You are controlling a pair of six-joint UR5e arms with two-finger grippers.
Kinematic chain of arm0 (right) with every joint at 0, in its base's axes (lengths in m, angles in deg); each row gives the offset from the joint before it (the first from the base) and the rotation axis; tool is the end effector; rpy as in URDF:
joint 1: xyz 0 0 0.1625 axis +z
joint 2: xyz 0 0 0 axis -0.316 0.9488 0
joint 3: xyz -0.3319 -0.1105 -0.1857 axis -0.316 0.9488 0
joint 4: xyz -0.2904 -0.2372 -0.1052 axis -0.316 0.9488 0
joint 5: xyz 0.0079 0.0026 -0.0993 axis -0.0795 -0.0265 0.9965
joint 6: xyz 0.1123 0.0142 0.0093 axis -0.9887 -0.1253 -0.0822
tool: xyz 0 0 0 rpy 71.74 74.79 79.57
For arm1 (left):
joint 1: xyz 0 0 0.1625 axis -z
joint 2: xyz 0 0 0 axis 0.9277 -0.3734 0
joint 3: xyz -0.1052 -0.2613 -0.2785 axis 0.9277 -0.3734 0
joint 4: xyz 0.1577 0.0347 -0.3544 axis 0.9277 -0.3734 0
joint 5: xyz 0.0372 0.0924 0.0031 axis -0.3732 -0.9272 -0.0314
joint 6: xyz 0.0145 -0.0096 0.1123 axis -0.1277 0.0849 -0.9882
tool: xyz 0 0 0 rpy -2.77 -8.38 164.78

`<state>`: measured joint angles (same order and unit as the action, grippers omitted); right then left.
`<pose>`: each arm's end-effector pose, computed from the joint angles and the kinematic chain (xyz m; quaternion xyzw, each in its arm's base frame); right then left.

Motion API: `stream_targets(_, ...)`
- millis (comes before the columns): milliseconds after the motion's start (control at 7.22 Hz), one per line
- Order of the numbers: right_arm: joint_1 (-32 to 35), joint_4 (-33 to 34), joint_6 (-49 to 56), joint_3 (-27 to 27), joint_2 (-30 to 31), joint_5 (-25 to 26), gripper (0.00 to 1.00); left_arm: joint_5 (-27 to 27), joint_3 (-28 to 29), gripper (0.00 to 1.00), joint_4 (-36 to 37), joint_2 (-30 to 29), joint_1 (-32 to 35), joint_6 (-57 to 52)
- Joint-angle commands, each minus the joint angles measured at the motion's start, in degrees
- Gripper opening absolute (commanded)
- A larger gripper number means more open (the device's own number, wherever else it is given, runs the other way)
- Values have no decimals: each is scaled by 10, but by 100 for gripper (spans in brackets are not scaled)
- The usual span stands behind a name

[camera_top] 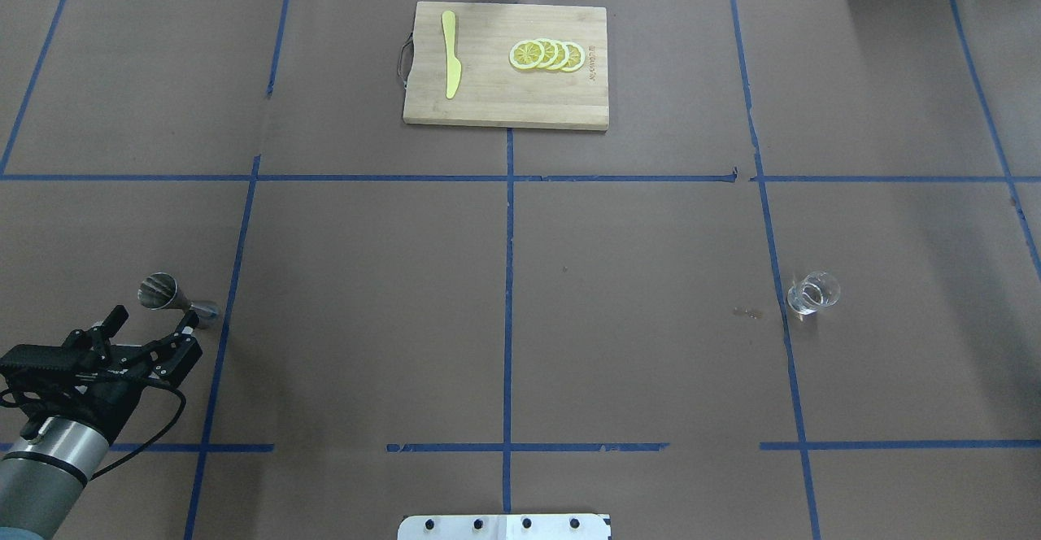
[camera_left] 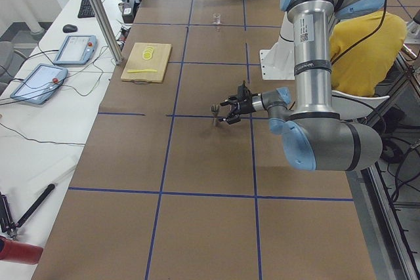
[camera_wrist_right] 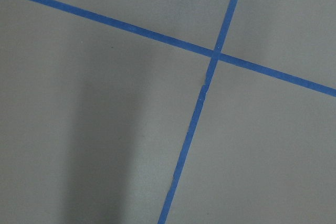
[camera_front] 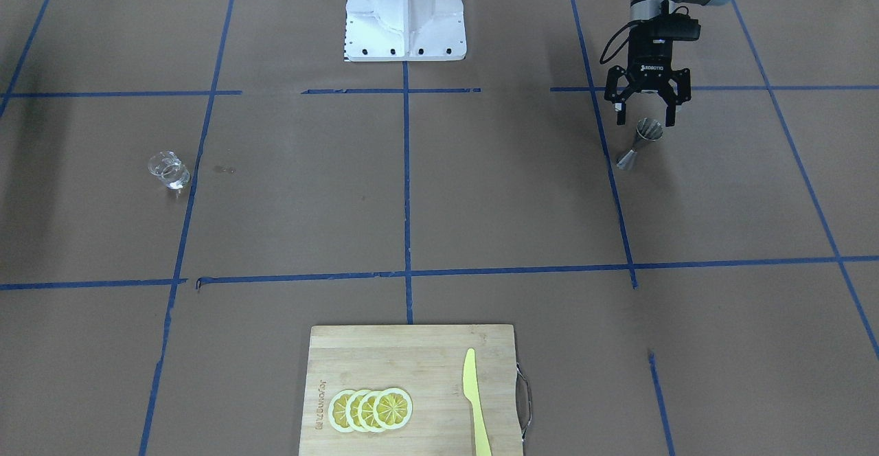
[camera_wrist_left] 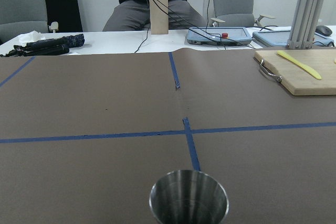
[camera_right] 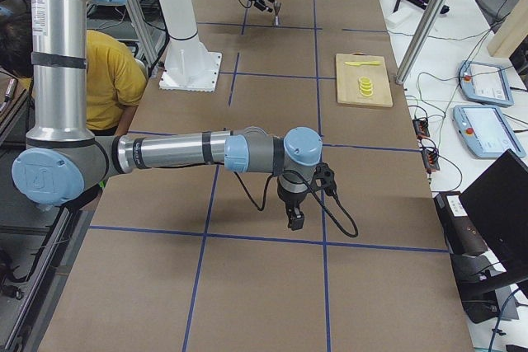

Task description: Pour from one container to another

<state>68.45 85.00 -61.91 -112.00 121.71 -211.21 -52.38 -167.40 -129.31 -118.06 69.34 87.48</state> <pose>0.0328 -0.4396 0.5969 0.0367 -0.3595 -0.1436 0.9213 0.3514 -0.2405 0.4890 0.4866 0.3425 -0.1747 0.7845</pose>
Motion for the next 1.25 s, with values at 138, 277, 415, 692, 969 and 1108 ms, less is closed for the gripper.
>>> stream_targets(138,0,0,0,1,0,0,100,-32,69,99,-25,-40,-1,34)
stream_targets(277,0,0,0,0,0,0,100,-45,82,99,-40,-40,-1,35)
stream_targets(415,1,0,0,0,0,0,100,-52,91,99,-45,-40,-1,36)
stream_targets(692,1,0,0,0,-1,0,100,-74,102,99,-46,-45,-4,37)
stream_targets(969,1,0,0,0,-1,0,100,-81,115,99,-46,-55,-6,37)
stream_targets(1108,1,0,-1,1,-1,0,100,-82,121,100,-46,-59,-7,37)
